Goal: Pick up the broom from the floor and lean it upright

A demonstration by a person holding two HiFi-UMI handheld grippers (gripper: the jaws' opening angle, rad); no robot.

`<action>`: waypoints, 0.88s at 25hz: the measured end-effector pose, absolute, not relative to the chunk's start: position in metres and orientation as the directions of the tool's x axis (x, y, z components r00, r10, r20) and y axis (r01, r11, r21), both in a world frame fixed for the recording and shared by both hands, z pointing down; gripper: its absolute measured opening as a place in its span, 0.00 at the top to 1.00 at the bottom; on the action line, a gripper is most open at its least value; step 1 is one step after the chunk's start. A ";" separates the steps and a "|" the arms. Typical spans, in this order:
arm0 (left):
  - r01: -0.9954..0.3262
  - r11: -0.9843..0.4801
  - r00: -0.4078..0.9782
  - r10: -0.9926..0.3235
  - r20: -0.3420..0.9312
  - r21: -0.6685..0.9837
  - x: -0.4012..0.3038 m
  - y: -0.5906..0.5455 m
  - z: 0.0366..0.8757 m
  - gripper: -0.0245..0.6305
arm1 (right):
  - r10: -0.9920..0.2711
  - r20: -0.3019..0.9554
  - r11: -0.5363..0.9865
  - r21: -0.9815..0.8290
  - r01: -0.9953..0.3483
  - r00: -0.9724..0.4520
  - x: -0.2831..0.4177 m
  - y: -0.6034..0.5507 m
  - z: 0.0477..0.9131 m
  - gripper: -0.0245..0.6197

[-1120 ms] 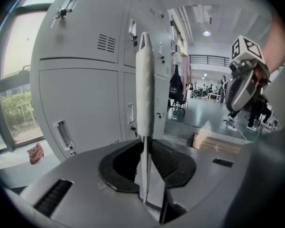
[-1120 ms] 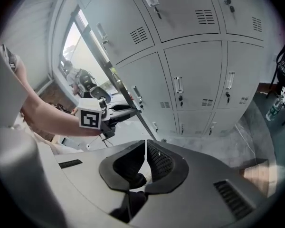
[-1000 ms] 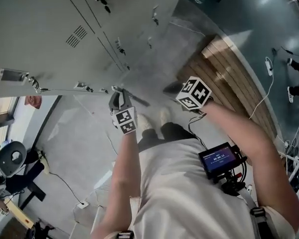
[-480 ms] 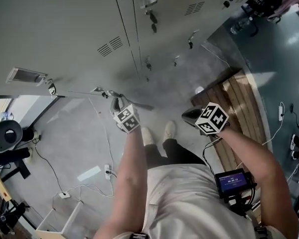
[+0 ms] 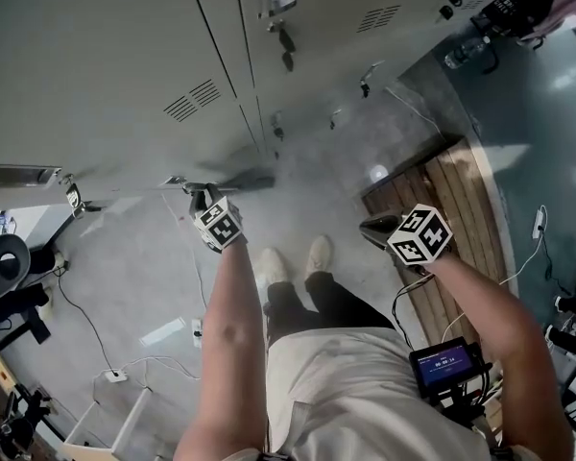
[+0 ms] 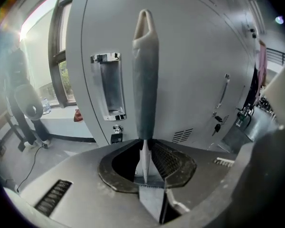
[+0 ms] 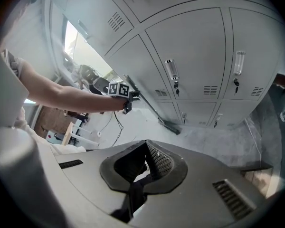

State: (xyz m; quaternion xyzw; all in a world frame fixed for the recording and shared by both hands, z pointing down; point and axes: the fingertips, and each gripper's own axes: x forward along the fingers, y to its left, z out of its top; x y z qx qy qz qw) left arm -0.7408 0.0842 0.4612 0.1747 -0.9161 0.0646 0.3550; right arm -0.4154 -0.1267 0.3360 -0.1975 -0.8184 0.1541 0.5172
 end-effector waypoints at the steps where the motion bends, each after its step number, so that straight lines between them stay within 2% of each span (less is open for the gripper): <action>1: -0.361 0.932 -0.683 -0.273 0.677 0.012 -0.744 0.086 0.464 0.85 | 0.482 0.787 0.875 -0.459 0.157 -0.386 -0.413 -0.127 0.337 0.94; 4: -0.350 0.936 -0.664 -0.273 0.696 0.033 -0.755 0.091 0.471 0.85 | 0.481 0.790 0.875 -0.463 0.144 -0.381 -0.409 -0.126 0.341 0.94; 11: -0.441 0.896 -0.620 -0.344 0.706 0.049 -0.764 0.093 0.466 0.82 | 0.481 0.792 0.875 -0.464 0.141 -0.376 -0.416 -0.118 0.345 0.94; 14: -0.424 0.900 -0.602 -0.362 0.711 0.100 -0.759 0.098 0.465 0.79 | 0.483 0.789 0.873 -0.466 0.144 -0.380 -0.424 -0.110 0.344 0.94; 18: -0.350 0.928 -0.603 -0.325 0.728 0.124 -0.757 0.115 0.457 0.79 | 0.487 0.788 0.871 -0.468 0.149 -0.376 -0.431 -0.100 0.344 0.94; 22: -0.396 0.916 -0.614 -0.321 0.721 0.071 -0.757 0.115 0.451 0.81 | 0.492 0.790 0.869 -0.470 0.153 -0.366 -0.432 -0.095 0.346 0.94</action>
